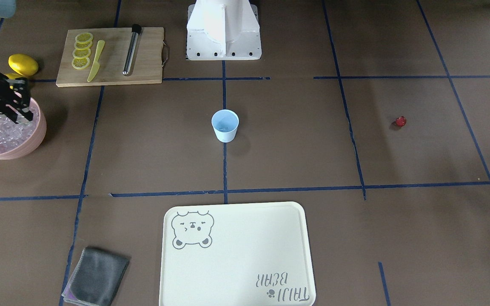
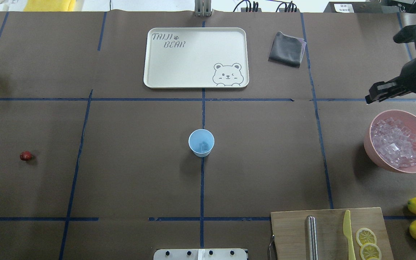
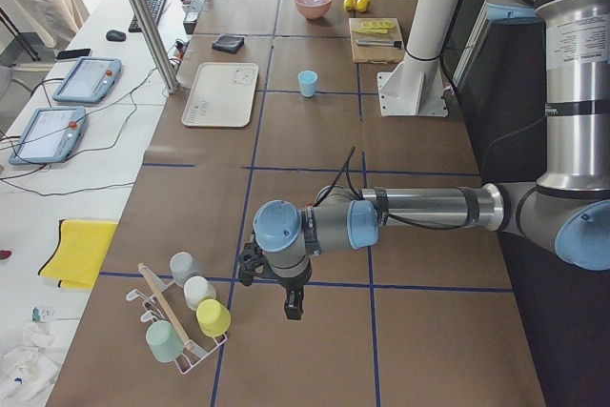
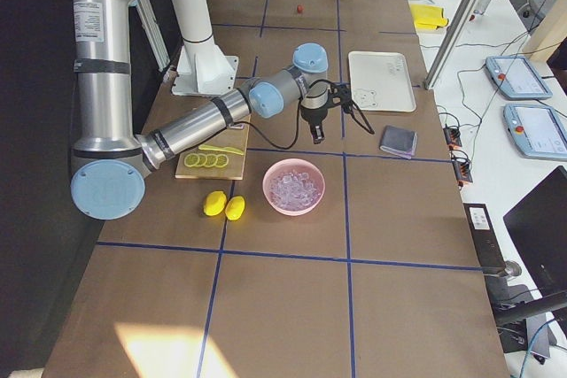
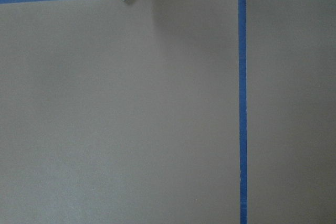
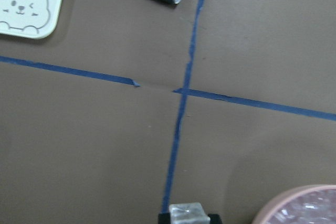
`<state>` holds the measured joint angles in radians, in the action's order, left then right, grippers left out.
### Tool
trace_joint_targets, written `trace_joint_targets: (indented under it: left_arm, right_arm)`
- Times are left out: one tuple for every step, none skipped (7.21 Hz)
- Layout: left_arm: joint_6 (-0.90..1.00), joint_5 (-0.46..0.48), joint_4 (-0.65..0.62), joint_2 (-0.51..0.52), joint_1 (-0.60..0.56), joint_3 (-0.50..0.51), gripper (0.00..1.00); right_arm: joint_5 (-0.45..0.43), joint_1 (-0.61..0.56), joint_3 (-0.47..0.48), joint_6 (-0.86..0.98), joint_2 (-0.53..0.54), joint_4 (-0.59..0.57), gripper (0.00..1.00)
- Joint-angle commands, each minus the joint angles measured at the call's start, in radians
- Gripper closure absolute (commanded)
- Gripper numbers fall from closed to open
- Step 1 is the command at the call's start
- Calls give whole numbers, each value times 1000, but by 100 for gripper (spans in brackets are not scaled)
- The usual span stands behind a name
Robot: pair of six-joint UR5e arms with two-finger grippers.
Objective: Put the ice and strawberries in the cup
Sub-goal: 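Carry the ice cube over the light-blue cup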
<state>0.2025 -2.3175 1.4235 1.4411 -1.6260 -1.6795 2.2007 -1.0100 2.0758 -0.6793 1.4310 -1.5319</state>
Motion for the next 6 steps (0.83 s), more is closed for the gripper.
trace_joint_targets:
  left_arm:
    - [0,0,0,-1,0,-3,0]
    - [0,0,-3,-1,0,-3,0]
    - [0,0,-1,-1,0,-2,0]
    - [0,0,-1,-1,0,-2,0]
    - [0,0,-1,-1,0,-2,0]
    - [0,0,-1,-1,2,-2,0]
  right_arm:
    - [-115,219,-3,-316,-174,-29,98]
    - [-190,310,-9,-382,-295,-141,98]
    - [-288,396,-41,-451,-449,-284,98]
    - [-320,454,-81,-533,-539,-307,98]
    - [-352,488,-144,-589,-626,-307,98]
    - [-372,514,-196,-611,-676,-306,98]
